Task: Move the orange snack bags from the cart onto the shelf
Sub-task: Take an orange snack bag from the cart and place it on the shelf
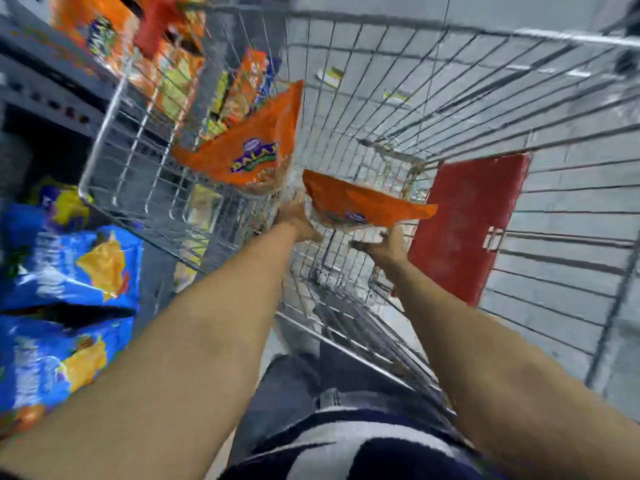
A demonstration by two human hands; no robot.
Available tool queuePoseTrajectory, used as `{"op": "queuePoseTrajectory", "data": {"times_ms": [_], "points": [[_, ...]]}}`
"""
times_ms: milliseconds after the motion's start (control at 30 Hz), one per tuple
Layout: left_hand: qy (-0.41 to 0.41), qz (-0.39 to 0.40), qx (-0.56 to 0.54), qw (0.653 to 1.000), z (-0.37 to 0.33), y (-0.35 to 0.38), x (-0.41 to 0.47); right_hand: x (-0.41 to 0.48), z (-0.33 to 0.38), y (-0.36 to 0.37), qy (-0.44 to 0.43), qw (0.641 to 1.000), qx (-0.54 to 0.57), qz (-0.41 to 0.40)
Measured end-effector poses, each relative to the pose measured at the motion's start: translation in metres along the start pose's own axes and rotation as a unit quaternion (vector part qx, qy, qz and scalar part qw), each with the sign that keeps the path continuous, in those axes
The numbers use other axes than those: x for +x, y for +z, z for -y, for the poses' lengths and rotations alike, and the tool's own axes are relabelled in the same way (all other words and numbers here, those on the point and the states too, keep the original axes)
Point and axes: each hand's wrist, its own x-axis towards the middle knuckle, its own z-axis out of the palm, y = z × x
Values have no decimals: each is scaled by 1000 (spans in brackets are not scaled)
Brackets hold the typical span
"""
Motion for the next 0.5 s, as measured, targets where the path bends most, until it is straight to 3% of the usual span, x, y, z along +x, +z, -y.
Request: {"op": "queuePoseTrajectory", "data": {"times_ms": [167,300,400,500], "points": [[40,76,-131,988,-3,16,36,44,-6,11,-87,992,-92,11],[24,34,-115,992,-3,17,43,51,-1,13,-59,996,-62,22],[25,19,-111,993,-4,-4,30,41,12,3,-124,990,-59,35],[50,16,-75,996,-2,-30,8,26,29,-7,-129,988,-35,78]]}}
